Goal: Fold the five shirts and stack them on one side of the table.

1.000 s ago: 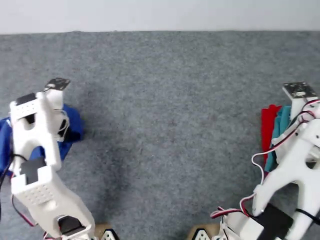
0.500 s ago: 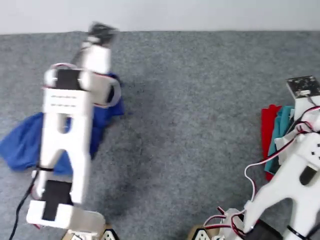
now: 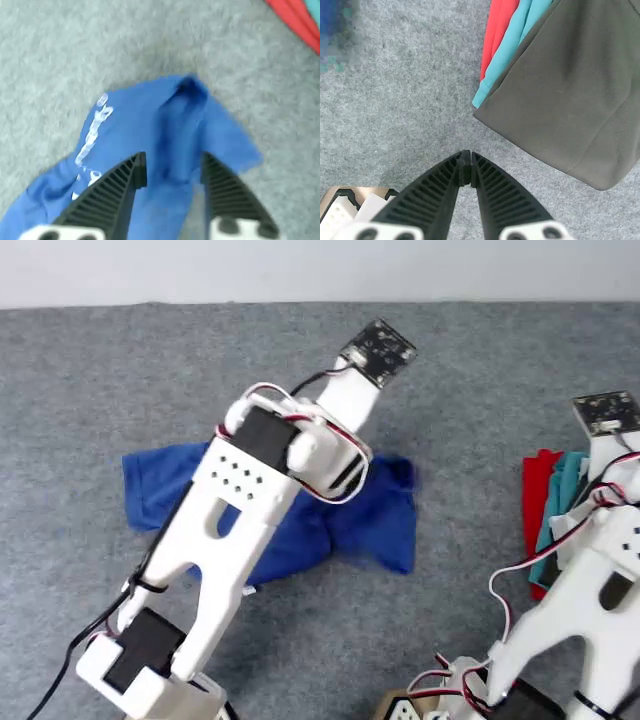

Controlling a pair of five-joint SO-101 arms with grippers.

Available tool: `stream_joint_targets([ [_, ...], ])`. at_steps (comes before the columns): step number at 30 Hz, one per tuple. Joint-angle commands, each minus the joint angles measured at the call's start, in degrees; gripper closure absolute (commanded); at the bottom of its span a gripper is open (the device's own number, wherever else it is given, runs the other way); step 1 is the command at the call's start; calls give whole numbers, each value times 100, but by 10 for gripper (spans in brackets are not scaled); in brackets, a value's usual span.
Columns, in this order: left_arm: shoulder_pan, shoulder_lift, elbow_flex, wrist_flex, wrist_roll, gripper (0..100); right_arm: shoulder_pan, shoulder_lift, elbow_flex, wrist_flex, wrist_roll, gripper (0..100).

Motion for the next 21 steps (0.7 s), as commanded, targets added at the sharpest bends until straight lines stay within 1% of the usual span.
stream_joint_targets([
  [1,-237,-255,-444,589,-220,778,-13,-233,-26,242,-26,990],
  [4,-457,-264,-549,1319,-633,778,-13,-233,-26,242,-35,990],
  [5,-536,-273,-462,1389,-721,779,-13,-233,-26,242,-35,990],
  [7,-826,-396,-22,1371,-844,779,-13,-233,-26,242,-35,990],
  [9,-1002,-527,549,1354,-1222,778,-13,-233,-26,242,-44,990],
  [11,-1002,-642,1191,1354,-1477,778,-13,-233,-26,242,-44,990],
  [13,-1002,-659,1719,1319,-1503,778,-13,-233,-18,242,-44,990],
  [17,-1046,-633,2695,826,-1486,777,-13,-198,-18,242,-44,990],
  [21,-1020,-527,3714,-105,-1503,776,-31,-233,167,233,-44,990],
])
